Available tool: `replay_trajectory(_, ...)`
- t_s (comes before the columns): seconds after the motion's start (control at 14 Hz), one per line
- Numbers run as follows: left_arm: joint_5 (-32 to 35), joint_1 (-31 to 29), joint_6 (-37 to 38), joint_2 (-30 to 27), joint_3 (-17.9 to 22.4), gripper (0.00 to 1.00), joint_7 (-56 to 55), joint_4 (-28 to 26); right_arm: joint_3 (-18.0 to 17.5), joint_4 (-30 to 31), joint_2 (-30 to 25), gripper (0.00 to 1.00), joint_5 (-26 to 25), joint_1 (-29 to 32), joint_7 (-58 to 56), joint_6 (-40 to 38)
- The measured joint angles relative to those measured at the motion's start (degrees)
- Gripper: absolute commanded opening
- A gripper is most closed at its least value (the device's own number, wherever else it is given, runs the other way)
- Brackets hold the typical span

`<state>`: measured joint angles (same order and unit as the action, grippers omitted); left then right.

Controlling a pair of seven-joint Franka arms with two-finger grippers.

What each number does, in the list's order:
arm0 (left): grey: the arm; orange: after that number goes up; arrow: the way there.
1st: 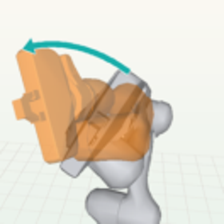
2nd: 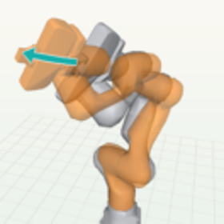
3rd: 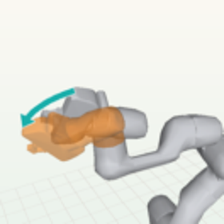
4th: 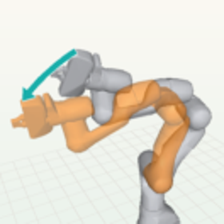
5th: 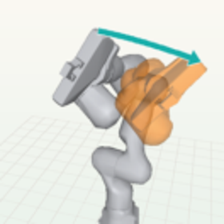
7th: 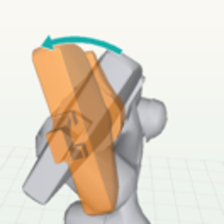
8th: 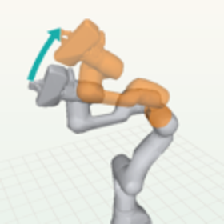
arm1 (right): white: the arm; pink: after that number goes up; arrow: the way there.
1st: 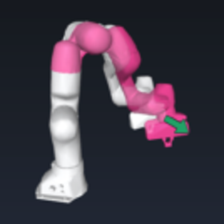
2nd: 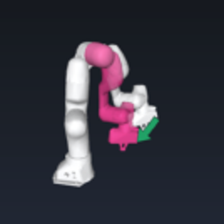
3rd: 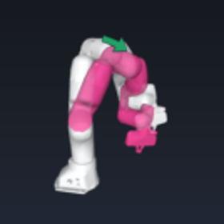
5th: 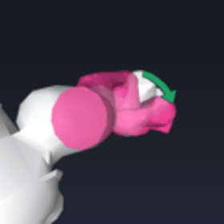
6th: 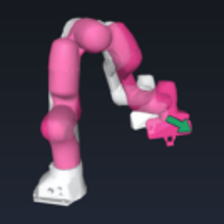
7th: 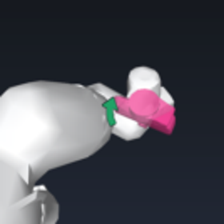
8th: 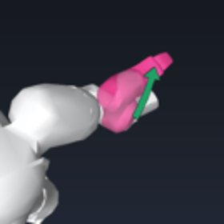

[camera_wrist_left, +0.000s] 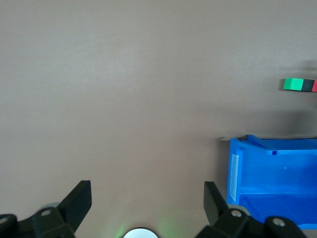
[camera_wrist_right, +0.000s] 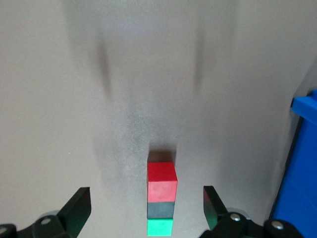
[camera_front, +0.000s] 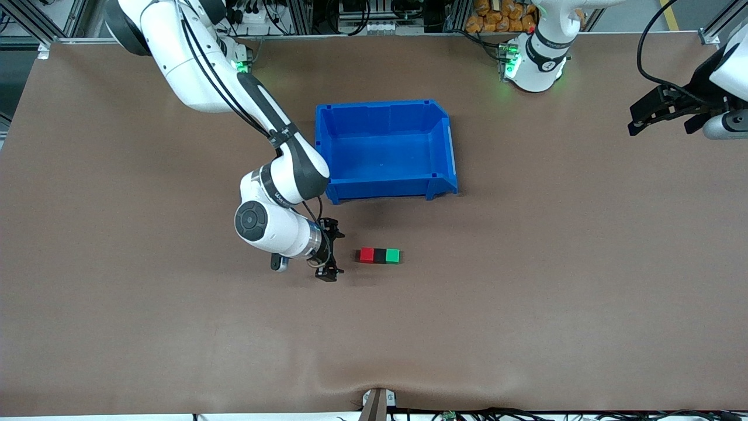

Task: Attach green and red cubes to black cube

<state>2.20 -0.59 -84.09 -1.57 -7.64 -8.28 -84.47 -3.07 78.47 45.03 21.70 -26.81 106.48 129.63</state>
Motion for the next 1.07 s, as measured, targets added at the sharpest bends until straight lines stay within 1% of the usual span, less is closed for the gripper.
replay_trajectory(0.5, 0.0, -0.2, 0.0, 0.0, 0.0, 1.0, 0.0, -0.7, 0.0, 0.0, -1.7, 1.0, -0.6, 1.2, 0.0, -1.5)
replay_trajectory(1.07, 0.0, -0.2, 0.0, 0.0, 0.0, 1.0, 0.0, -1.1, 0.0, 0.0, -5.2, 1.0, -0.6, 5.3, -6.9, -11.5)
